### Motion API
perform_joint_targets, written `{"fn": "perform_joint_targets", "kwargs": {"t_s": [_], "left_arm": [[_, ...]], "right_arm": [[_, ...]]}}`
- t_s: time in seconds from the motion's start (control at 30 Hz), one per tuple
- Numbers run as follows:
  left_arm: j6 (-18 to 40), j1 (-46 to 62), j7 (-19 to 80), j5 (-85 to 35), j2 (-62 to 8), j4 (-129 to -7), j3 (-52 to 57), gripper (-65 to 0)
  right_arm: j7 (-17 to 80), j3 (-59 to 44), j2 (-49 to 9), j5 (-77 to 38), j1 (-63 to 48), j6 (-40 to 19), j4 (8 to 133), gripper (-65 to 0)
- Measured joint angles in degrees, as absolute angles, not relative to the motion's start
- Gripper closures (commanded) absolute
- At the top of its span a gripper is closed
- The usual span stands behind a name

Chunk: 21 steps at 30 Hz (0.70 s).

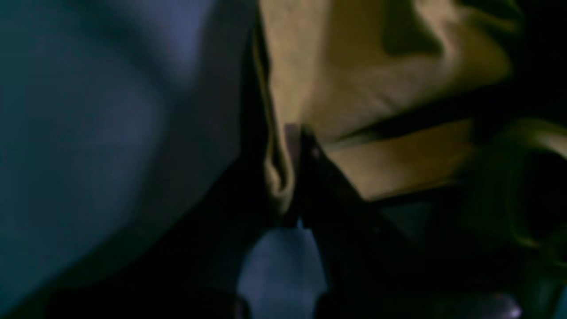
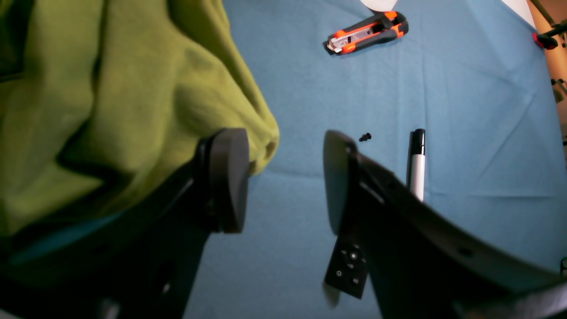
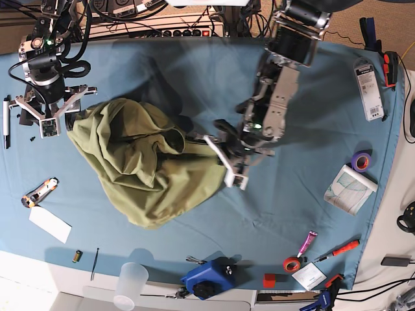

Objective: Layout the t-shirt on the table in an organized manner, then fold the t-shirt properly
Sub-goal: 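Pull the grasped fabric with the left gripper away from the shirt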

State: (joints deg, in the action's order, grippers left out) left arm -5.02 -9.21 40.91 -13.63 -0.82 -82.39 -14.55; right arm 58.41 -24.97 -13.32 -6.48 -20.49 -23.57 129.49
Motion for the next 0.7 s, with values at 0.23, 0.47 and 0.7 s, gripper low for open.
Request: {"fn": "perform_joint_targets", "kwargs": {"t_s": [0.23, 0.47, 0.7], "left_arm": [[-4.8, -9.2, 53.7, -10.0, -5.5, -93.9, -11.0, 0.0], [-4.4, -2.2, 57.3, -12.1, -8.7, -100.7, -3.2, 0.0], [-3.1, 8.9, 58.2, -14.6, -10.8, -110.8, 6.4, 0.0]], "right_arm": [[57.2, -25.0, -13.3, -6.9, -20.5, -24.9, 129.5, -27.5], [58.3, -24.9, -13.3, -20.1, -20.5, -33.1, 129.5, -27.5], [59.7, -25.0, -13.3, -23.7, -20.5, -34.6, 129.5, -27.5]]}}
